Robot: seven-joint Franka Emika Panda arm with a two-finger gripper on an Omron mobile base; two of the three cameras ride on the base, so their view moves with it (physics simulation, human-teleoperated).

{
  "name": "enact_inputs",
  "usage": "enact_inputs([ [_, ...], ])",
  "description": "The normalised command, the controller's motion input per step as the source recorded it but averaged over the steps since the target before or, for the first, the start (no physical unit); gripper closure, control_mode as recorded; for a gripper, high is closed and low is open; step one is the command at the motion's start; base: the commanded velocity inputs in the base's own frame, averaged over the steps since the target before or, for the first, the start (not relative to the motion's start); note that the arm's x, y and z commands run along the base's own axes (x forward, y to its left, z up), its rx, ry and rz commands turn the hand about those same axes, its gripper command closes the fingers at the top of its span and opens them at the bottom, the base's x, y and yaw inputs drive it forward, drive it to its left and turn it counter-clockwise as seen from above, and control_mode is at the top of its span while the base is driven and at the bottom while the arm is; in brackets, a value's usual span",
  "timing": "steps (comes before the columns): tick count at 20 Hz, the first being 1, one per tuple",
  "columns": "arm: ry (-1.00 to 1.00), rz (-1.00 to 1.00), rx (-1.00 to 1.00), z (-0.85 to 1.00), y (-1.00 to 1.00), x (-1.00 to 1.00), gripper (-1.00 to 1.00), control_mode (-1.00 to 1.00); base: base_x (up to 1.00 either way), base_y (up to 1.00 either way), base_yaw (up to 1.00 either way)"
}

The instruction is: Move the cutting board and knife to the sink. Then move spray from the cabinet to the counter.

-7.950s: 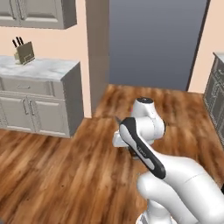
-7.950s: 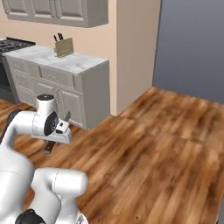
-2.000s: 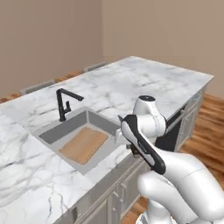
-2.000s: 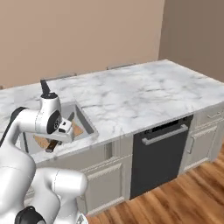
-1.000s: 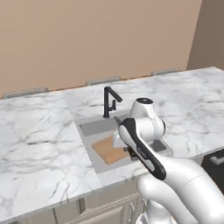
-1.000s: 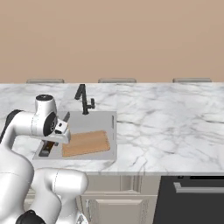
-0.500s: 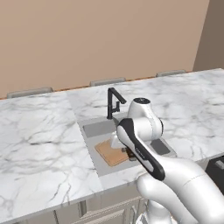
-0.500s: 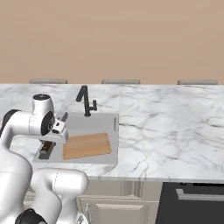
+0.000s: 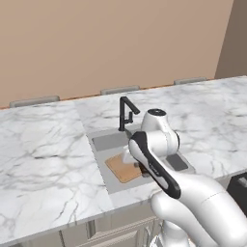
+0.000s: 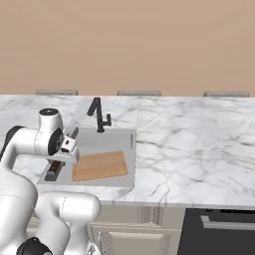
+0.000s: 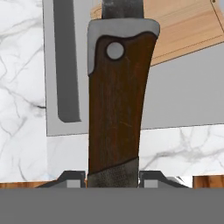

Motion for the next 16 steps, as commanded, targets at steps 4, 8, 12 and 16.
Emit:
enact_inputs([
  [4, 0.0, -0.1, 0.0, -0.16, 0.0, 0.54, 1.0, -1.0, 0.0, 0.0, 0.0],
  [8, 0.02, -0.18, 0.0, -0.19, 0.08, 0.54, 1.0, -1.0, 0.0, 0.0, 0.0],
  [12, 0.04, -0.2, 0.0, -0.22, 0.07, 0.58, 1.0, -1.0, 0.0, 0.0, 0.0],
  [16, 0.07, -0.17, 0.0, -0.26, 0.0, 0.5, 1.0, -1.0, 0.0, 0.0, 0.0],
])
